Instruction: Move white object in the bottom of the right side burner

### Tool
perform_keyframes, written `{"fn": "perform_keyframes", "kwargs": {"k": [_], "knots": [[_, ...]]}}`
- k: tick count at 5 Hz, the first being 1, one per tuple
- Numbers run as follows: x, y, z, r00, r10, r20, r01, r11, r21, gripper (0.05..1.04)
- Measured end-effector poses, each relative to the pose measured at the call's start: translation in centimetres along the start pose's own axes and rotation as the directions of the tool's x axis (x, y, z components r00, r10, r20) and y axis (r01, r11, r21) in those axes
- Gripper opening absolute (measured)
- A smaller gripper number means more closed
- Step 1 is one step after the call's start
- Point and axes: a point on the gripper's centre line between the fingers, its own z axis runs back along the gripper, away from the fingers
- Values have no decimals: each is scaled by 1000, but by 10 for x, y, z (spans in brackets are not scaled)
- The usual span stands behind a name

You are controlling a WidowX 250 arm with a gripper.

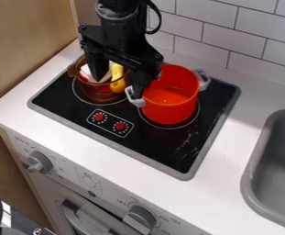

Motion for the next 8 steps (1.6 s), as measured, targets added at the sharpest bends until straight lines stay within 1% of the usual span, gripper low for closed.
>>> {"fn": "perform_keyframes", "kwargs": {"k": [1,2,3,4,5,6,7,8], "knots": [[-3,-1,-7,1000,-9,-24,9,1000,0,997],[12,12,-22,996,-90,-27,90,996,16,997],[14,24,-23,986,-161,-28,163,985,52,997],[16,30,-21,961,-275,-32,277,957,83,997],[22,43,-23,925,-380,0,378,920,102,997],[29,56,-26,880,-472,47,464,877,123,997],[30,61,-42,874,-484,37,478,872,106,997],[40,63,-48,872,-484,77,474,873,119,997]]}}
